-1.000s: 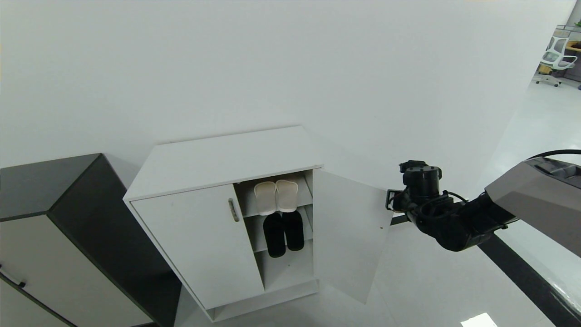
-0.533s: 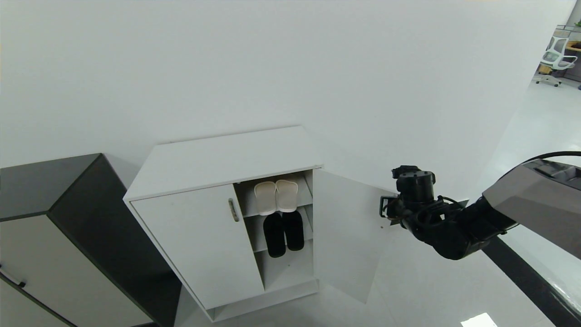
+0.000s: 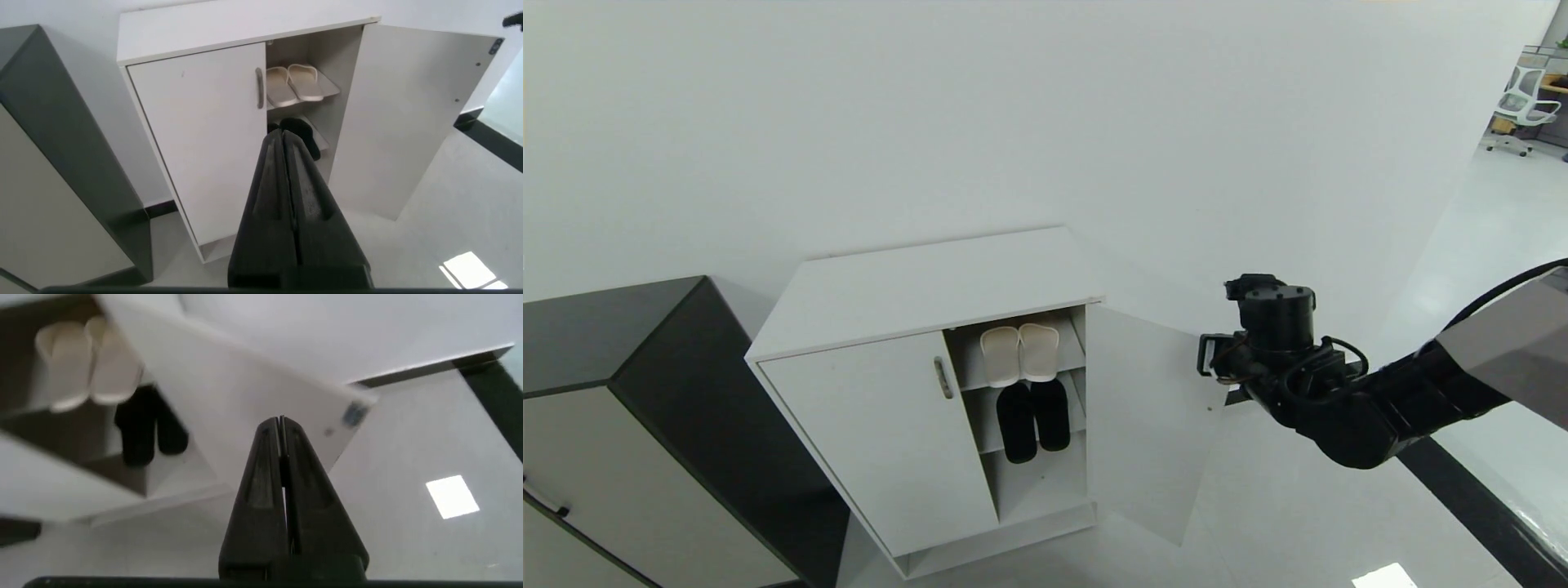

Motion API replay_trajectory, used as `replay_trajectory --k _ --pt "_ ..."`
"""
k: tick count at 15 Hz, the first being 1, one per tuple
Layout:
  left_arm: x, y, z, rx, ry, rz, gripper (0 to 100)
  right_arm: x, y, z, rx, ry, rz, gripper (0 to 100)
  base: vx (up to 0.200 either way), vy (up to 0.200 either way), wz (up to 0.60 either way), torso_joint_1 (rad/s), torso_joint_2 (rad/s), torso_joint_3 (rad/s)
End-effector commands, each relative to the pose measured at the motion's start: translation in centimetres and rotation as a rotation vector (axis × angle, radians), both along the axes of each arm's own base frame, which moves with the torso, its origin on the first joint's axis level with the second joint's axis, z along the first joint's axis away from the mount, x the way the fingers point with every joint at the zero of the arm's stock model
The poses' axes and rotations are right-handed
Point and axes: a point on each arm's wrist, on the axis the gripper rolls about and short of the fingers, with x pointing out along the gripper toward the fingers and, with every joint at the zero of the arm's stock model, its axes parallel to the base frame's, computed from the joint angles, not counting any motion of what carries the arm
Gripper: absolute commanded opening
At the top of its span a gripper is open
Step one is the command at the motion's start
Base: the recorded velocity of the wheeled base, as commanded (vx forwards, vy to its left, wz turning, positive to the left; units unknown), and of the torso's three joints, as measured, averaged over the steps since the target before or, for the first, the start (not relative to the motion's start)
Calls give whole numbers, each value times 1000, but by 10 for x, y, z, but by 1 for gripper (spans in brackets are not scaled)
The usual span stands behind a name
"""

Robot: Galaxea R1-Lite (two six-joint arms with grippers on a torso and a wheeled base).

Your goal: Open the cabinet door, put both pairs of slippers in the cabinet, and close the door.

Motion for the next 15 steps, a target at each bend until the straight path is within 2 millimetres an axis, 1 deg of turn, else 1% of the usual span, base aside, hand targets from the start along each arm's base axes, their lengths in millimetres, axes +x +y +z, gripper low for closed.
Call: replay_trajectory --k 1,4,7,10,15 --pt "0 0 0 0 2 1 0 26 -17 -4 5 -12 -59 0 0 0 0 0 0 0" --pt "0 0 0 -1 0 1 0 55 -35 -11 7 -13 -119 0 0 0 0 0 0 0" --pt "0 0 0 -1 0 1 0 69 -38 -25 2 10 -119 0 0 0 0 0 0 0" --pt "0 0 0 -1 0 1 0 73 -36 -34 -3 23 -118 0 0 0 0 0 0 0" --pt "0 0 0 -1 0 1 0 72 -34 -36 -9 37 -113 0 0 0 0 0 0 0"
